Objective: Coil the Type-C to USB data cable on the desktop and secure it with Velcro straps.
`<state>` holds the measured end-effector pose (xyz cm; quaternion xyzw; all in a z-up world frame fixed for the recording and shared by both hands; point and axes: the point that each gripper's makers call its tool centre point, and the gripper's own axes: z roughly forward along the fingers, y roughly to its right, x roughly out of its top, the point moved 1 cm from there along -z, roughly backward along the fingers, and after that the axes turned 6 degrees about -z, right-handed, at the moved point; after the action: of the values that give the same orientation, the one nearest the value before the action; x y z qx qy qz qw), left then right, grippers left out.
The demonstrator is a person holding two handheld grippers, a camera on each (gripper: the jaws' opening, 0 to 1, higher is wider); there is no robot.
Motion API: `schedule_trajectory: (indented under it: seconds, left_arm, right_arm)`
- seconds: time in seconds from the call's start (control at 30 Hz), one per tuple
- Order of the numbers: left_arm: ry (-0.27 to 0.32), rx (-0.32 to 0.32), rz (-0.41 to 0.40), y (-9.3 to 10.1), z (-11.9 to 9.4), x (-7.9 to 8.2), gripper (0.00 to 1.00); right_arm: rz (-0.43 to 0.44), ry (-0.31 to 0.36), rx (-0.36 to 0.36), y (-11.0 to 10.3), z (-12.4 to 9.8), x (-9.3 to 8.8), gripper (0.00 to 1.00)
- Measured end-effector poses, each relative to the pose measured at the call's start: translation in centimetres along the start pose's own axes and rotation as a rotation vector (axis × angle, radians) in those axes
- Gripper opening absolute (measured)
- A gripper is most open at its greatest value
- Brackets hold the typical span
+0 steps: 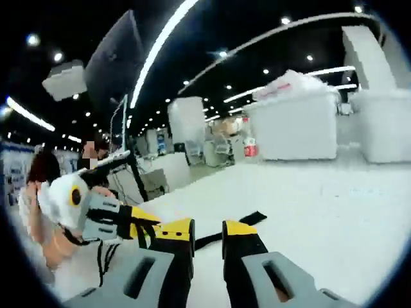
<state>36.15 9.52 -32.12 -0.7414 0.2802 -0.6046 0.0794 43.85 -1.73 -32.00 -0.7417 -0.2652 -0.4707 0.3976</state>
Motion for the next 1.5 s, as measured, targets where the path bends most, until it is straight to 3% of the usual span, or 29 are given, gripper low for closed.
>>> schedule_trajectory:
  seconds: [0.07, 0.13, 0.17, 0.27, 0.5, 0.83, 1.03, 1.17, 1.37, 1.5]
  left_arm:
    - [0.002, 0.036, -0.009, -1.1, -0.2, -0.1, 0.05]
    - [0.003, 0.073, -0.011, -2.1, -0.6, 0.0, 0.05]
    - [0.004, 0.088, -0.007, -2.4, -0.7, 0.1, 0.05]
    - [0.008, 0.119, 0.0, -3.0, -1.1, 0.3, 0.05]
    - [0.018, 0.156, -0.015, -3.9, -1.8, 0.7, 0.05]
    - [0.031, 0.158, -0.034, -3.8, -2.4, 1.1, 0.05]
    - [0.034, 0.159, -0.031, -3.7, -2.6, 1.2, 0.05]
    - [0.037, 0.163, -0.035, -3.8, -2.9, 1.3, 0.05]
    - [0.034, 0.162, -0.042, -3.8, -2.9, 1.1, 0.05]
    - [0.03, 0.163, -0.051, -3.8, -2.9, 1.0, 0.05]
  right_arm:
    - [0.278, -0.059, 0.063, 1.0, 1.7, -1.1, 0.18]
    - [0.509, -0.051, 0.101, 2.1, 3.4, -1.4, 0.22]
    - [0.532, -0.047, 0.092, 2.7, 4.1, -1.5, 0.25]
    - [0.437, -0.054, -0.027, 4.6, 4.8, -2.2, 0.26]
    - [0.377, -0.127, -0.084, 3.1, 5.5, -2.8, 0.28]
    - [0.346, -0.174, -0.155, 2.7, 6.3, -2.6, 0.27]
    - [0.336, -0.175, -0.159, 2.5, 6.5, -2.7, 0.28]
    - [0.379, -0.164, -0.133, 2.2, 6.7, -3.0, 0.25]
    - [0.345, -0.17, -0.118, 1.7, 7.5, -2.8, 0.26]
    - [0.333, -0.164, -0.14, 2.2, 7.8, -3.0, 0.2]
